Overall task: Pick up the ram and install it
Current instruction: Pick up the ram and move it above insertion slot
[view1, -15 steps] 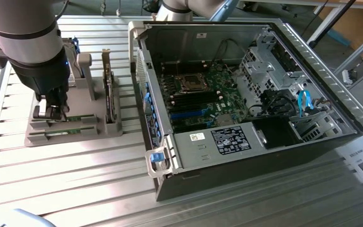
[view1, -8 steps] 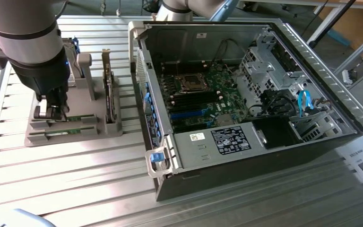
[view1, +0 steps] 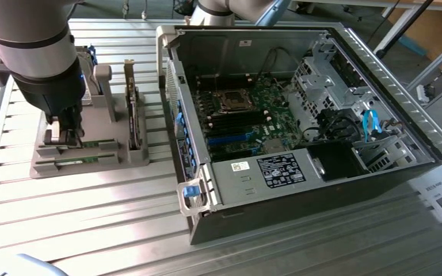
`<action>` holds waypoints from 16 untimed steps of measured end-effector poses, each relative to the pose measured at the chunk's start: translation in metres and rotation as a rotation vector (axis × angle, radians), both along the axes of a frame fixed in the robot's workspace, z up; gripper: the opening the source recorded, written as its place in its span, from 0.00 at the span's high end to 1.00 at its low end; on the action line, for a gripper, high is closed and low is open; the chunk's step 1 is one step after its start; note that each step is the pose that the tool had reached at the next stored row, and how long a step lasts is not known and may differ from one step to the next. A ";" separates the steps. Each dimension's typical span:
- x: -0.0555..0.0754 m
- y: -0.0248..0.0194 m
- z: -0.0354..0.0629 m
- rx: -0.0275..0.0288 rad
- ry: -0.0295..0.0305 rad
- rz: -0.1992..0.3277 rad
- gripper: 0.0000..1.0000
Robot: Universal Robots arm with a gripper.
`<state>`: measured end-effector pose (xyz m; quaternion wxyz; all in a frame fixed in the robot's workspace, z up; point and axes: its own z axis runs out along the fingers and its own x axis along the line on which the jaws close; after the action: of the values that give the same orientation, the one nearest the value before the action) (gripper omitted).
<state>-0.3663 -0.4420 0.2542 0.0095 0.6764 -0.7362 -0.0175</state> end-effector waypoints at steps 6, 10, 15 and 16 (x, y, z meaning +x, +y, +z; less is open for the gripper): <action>0.000 0.0000 -0.0001 0.0001 -0.0127 0.000 0.70; 0.000 0.0000 0.0000 0.0000 -0.0136 0.000 0.70; 0.000 -0.0001 -0.0018 0.0001 -0.0138 0.000 0.70; 0.000 -0.0001 -0.0027 0.0001 -0.0137 0.000 0.70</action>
<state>-0.3665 -0.4422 0.2515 0.0045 0.6765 -0.7363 -0.0129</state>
